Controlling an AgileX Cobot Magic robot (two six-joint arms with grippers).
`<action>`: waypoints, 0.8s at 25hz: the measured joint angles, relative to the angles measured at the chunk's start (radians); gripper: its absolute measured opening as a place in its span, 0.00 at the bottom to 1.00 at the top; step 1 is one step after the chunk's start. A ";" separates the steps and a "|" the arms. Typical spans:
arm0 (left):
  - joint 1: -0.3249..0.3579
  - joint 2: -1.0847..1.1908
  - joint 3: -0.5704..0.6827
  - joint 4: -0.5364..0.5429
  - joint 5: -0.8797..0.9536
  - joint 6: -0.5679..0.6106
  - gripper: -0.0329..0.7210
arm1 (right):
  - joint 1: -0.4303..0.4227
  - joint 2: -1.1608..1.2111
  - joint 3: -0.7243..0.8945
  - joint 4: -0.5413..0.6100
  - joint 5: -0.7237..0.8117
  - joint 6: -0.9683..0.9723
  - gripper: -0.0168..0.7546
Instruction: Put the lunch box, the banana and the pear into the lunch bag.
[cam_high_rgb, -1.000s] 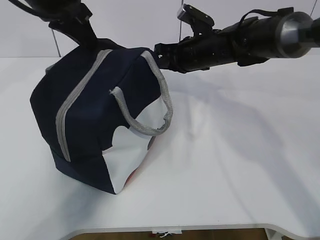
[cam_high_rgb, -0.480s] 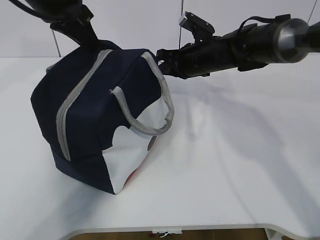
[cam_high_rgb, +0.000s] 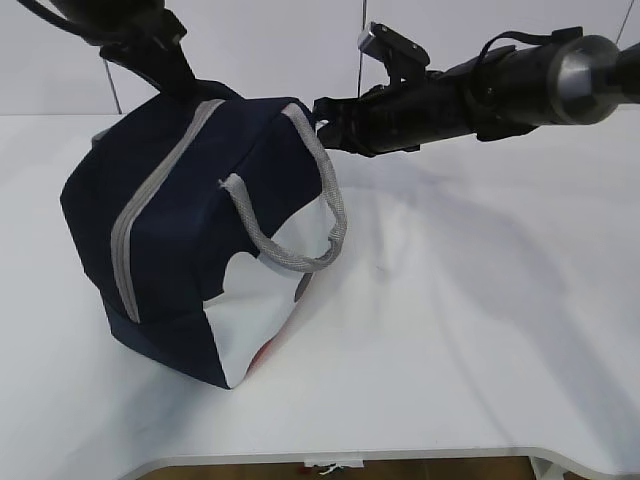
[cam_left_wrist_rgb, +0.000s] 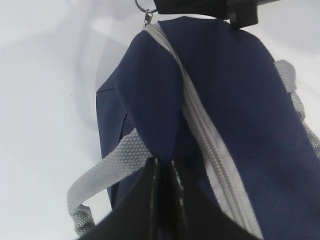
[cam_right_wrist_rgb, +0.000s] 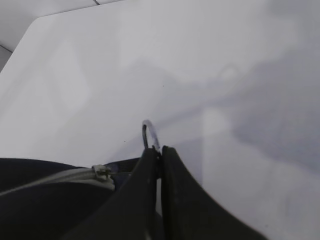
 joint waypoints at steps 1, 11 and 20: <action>0.000 0.000 0.000 0.000 0.000 0.000 0.04 | 0.000 -0.002 0.000 0.000 0.000 -0.002 0.04; 0.000 0.000 0.000 0.002 0.012 0.001 0.04 | -0.015 -0.030 0.000 -0.004 0.036 -0.008 0.37; 0.000 0.000 0.000 -0.032 0.016 -0.033 0.09 | -0.015 -0.110 0.000 -0.006 -0.048 -0.068 0.56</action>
